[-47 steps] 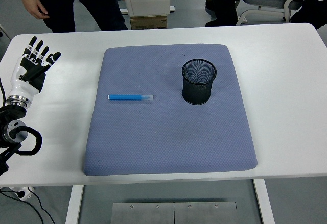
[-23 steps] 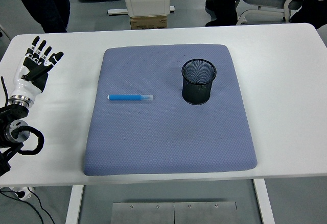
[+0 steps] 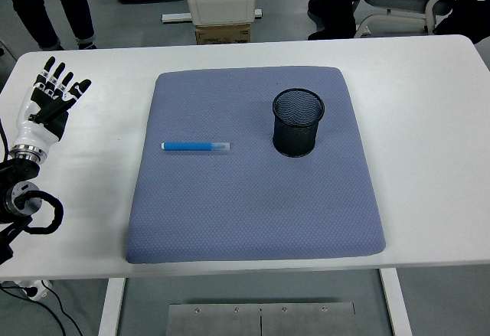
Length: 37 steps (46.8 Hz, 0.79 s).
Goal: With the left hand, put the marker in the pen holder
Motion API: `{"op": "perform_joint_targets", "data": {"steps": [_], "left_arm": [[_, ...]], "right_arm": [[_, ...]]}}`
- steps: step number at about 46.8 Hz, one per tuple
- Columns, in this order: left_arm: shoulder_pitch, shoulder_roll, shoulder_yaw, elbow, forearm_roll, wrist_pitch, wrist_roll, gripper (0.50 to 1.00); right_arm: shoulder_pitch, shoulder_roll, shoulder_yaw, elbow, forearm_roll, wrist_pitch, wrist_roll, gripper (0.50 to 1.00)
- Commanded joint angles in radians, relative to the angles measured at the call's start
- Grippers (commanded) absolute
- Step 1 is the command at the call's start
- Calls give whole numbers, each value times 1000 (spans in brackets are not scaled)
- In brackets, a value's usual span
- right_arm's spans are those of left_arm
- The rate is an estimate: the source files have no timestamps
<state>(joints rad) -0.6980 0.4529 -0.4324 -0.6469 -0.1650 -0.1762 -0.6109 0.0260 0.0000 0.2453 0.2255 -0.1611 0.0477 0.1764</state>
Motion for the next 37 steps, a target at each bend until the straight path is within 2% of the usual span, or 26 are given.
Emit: {"op": "perform_joint_targets", "data": {"steps": [1,12,16,27,28,29,37], "left_arm": [[-5,3,3,-5,1,3,0,1000],[-46,43,10,-31,2,1,0,1000],[-77,47,53,-31,2,0,0,1000],[-235,50,371,-74,2,1,0,1000],[-235,50,371,-74,2,1,0,1000],[-285,50,455,-91,2,1,0,1000],[-419,50,670,-102,12,0,0,1000]], "right_arm": [[0,0,0,0,0,0,0,1000],[0,0,0,0,0,0,0,1000],[0,0,0,0,0,0,0,1000],[0,0,0,0,0,0,0,1000],[0,0,0,0,0,0,0,1000],[0,0,0,0,0,0,0,1000],[0,0,0,0,0,0,0,1000]]}}
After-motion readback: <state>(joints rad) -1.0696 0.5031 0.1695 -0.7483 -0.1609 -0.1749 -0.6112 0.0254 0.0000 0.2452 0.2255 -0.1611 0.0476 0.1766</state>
